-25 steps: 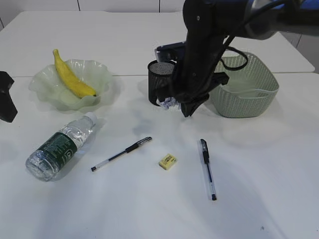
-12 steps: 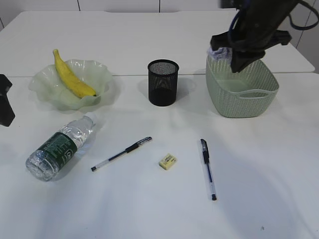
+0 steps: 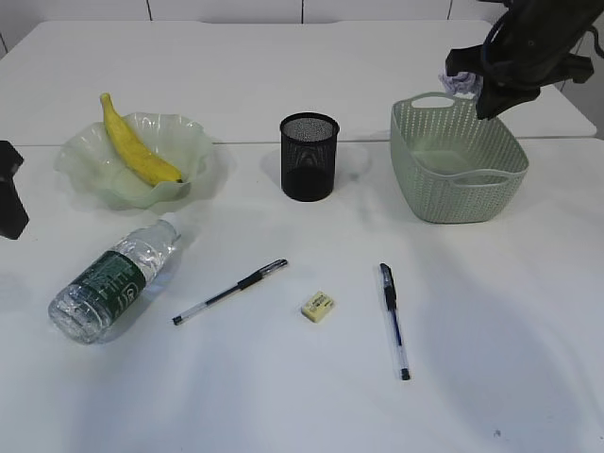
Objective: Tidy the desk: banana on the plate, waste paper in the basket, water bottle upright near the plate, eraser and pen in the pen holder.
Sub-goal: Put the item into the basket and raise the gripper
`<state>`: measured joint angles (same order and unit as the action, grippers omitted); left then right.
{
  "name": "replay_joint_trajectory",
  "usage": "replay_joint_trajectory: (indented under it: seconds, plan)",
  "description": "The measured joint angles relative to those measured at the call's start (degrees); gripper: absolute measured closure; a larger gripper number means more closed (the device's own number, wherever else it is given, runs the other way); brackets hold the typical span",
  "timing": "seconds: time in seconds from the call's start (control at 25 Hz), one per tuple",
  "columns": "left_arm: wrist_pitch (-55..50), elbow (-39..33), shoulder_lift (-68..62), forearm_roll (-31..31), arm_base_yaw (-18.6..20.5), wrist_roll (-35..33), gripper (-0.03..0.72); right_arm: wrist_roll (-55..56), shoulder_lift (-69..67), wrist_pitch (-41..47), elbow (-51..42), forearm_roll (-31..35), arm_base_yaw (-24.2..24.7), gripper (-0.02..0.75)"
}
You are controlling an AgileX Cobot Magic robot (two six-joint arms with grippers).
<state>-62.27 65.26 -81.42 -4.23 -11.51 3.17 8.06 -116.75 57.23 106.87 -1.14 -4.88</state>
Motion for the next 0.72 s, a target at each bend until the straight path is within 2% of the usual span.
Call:
replay_joint_trajectory:
  seconds: [0.08, 0.16, 0.28, 0.36, 0.48, 0.72]
  plan:
    - [0.1, 0.0, 0.0, 0.0, 0.0, 0.0, 0.267, 0.1, -0.7, -1.4, 0.0, 0.0, 0.0, 0.718]
    - [0.1, 0.0, 0.0, 0.0, 0.0, 0.0, 0.267, 0.5, -1.0, -2.7, 0.1, 0.0, 0.0, 0.673]
    - [0.2, 0.0, 0.0, -0.1, 0.0, 0.0, 0.267, 0.7, -1.1, -3.7, 0.2, 0.0, 0.0, 0.536]
    - [0.3, 0.0, 0.0, -0.1, 0.0, 0.0, 0.267, 0.7, -1.1, -3.9, 0.2, 0.0, 0.0, 0.418]
    - [0.6, 0.0, 0.0, -0.1, 0.0, 0.0, 0.272, 0.7, -1.1, -3.9, 0.2, 0.1, 0.0, 0.305]
    - [0.7, 0.0, 0.0, -0.2, 0.0, 0.0, 0.273, 0.7, -1.1, 0.0, 0.7, 1.1, 0.0, 0.265]
